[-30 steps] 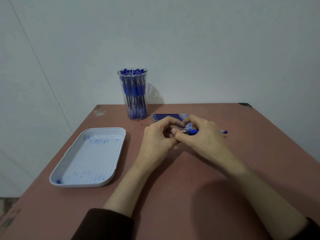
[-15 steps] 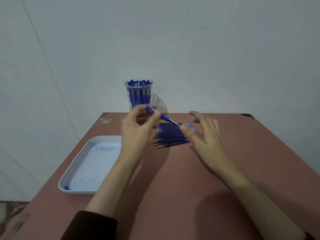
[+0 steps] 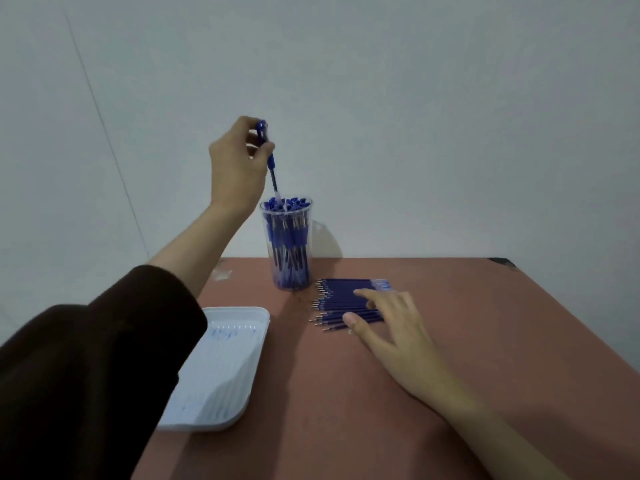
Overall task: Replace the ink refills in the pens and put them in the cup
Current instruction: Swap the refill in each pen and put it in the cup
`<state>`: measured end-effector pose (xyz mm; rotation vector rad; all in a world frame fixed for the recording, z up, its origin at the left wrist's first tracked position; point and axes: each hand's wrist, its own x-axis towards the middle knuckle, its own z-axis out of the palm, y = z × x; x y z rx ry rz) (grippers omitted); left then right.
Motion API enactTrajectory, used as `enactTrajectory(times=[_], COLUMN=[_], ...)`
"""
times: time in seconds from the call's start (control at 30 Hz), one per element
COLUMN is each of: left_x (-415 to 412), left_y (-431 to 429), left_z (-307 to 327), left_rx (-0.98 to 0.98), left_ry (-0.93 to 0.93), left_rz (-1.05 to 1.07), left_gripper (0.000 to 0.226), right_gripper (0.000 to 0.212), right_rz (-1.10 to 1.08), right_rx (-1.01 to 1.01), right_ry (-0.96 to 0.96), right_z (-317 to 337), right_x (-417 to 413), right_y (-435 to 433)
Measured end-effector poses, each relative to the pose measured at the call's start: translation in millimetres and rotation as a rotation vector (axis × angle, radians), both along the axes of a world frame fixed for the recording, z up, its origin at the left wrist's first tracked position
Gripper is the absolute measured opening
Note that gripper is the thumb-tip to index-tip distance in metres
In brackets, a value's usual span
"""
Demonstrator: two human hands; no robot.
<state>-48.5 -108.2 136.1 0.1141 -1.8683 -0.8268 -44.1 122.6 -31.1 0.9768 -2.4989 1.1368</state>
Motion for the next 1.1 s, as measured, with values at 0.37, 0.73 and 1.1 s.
enactTrajectory(times=[0.37, 0.73, 1.1], left_x=[-21, -24, -12], left_y=[-12, -12, -18], left_z=[-33, -67, -64], left_rx=[-0.144, -0.095, -0.059], left_ry=[-0.348, -0.599, -0.61], left_rz=[0.118, 0.033, -0.008], left_gripper=[0.029, 0.074, 0.074], right_gripper=[0.07, 0.063, 0.067], right_rz=[0.034, 0.039, -0.013], right_rx=[0.009, 0.03, 0.017], right_ry=[-0.008, -0.011, 0.003], right_z=[1, 4, 0], right_x=[2, 2, -5], right_y=[-3, -2, 0])
